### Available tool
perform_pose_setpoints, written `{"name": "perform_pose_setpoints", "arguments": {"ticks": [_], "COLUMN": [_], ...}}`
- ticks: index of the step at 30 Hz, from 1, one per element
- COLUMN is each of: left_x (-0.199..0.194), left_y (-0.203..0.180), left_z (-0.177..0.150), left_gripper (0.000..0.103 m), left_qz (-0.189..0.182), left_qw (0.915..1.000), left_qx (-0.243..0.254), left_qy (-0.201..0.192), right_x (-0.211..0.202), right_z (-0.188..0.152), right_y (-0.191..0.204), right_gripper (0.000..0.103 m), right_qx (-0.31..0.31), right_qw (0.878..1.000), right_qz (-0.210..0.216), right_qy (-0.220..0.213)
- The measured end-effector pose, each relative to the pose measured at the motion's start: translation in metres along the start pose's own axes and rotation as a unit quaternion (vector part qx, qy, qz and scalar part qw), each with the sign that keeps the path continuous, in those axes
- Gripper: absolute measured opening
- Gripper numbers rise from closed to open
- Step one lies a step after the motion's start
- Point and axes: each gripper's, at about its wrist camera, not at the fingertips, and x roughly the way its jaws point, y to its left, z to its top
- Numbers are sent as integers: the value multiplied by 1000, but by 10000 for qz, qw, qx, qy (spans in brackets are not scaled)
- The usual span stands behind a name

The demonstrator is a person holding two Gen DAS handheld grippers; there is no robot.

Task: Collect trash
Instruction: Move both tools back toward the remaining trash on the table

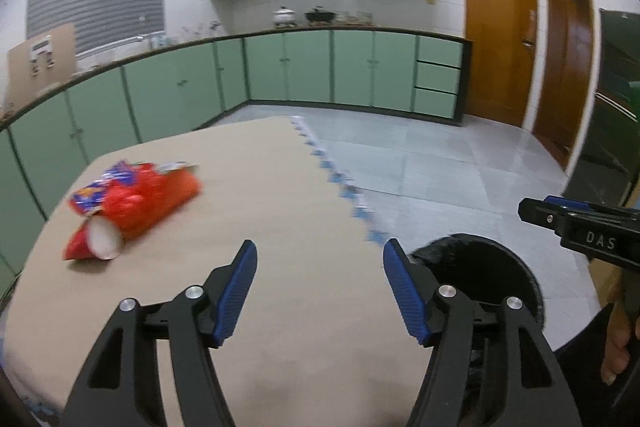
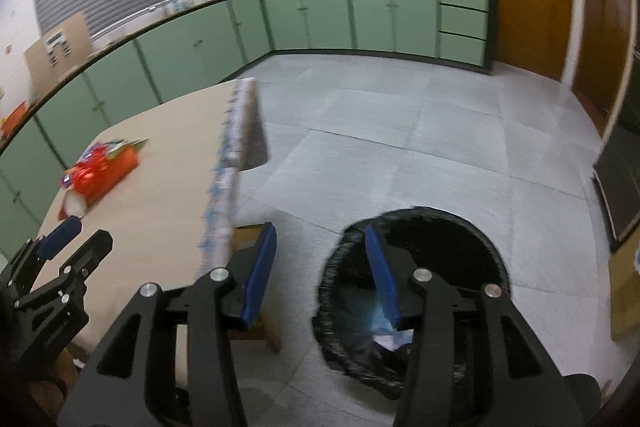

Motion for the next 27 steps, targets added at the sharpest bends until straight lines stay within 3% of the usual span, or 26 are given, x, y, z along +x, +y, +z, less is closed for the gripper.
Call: {"name": "perform_pose_setpoints", "arguments": {"ticks": [10, 15, 22, 27], "left_x": [-27, -35, -24, -9], "left_y": [138, 184, 228, 242], "left_z": [-21, -23, -19, -13], "left_gripper": [70, 70, 70, 70], "left_qz": [1084, 1429, 1535, 1492], "left_qw": [9922, 9865, 9834, 9837], "left_qx": [-595, -737, -870, -879], "left_qy": [-154, -294, -432, -473], "right_x": [21, 35, 49, 69], "right_z": [19, 25, 27, 32], "right_y": [115, 174, 244, 272], "right_gripper": [46, 46, 46, 46], "right_qx": [-670, -921, -1295, -1365], "right_qw": [9953, 9903, 9828, 9811], "right_qz": [695, 1039, 1310, 1372], "right_qy": [-47, -39, -102, -45]}}
